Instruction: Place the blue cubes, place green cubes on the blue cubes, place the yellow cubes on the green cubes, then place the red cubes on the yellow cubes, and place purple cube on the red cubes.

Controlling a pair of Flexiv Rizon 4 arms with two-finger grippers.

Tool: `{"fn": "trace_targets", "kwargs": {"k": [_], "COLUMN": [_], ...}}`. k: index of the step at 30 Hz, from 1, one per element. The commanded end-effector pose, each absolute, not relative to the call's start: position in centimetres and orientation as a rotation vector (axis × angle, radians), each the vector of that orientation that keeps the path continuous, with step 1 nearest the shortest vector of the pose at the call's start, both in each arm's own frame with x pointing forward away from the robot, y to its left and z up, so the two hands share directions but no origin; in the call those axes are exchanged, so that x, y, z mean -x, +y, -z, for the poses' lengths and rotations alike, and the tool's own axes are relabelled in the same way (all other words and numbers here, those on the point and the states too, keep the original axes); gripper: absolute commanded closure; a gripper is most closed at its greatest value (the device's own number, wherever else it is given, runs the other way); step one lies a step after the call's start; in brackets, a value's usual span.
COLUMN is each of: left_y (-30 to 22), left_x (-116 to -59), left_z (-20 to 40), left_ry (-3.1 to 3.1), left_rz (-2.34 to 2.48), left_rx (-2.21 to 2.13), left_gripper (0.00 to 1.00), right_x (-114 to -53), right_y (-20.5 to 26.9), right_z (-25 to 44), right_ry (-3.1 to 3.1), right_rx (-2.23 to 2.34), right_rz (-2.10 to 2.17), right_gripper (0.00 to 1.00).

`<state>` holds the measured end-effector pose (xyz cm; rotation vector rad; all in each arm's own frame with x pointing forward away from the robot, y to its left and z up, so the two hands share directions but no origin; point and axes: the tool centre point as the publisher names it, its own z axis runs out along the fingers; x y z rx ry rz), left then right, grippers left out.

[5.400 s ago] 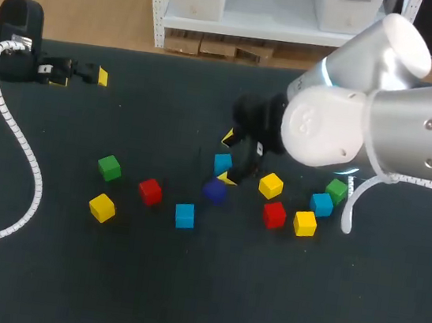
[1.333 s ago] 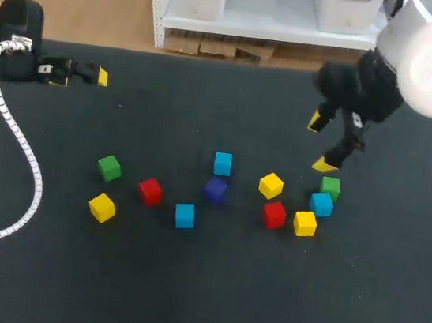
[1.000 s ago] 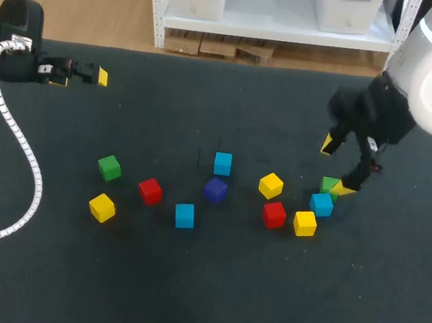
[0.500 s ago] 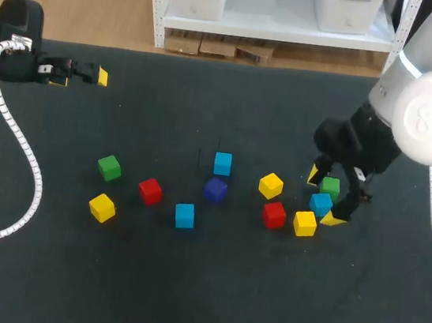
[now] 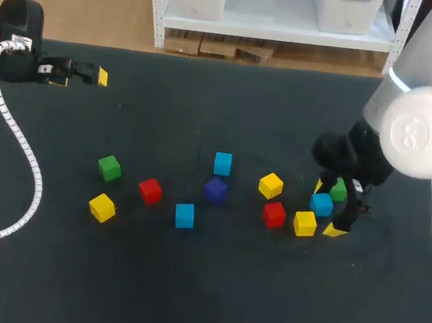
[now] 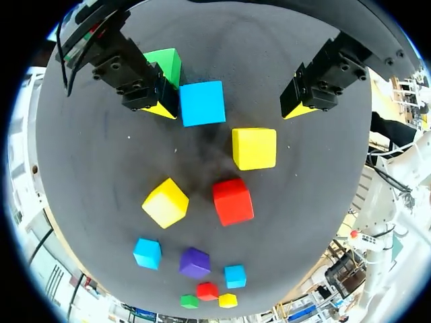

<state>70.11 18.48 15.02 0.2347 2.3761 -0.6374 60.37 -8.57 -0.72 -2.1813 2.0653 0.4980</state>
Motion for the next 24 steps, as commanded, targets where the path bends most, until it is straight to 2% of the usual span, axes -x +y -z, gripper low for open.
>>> {"fn": "trace_targets", "kwargs": {"k": [1,24], "left_y": [18.5,18.5], "left_x": [-70.1,-70.1], "left_z": [-15.0,-15.0], "left_ry": [2.376,2.376], "left_rz": [0.638,0.638], "left_rx": [-0.234,-0.234], "left_gripper": [0.00,0.00], "right_x": [-60.1,-61.7], "right_y": [-9.0,-9.6], "right_z": [0.6,0.1], "right_ry": [2.073,1.966], "right_rx": [2.164,2.109], "right_rz": [-0.478,-0.421], "right_gripper": [0.00,0.00]}}
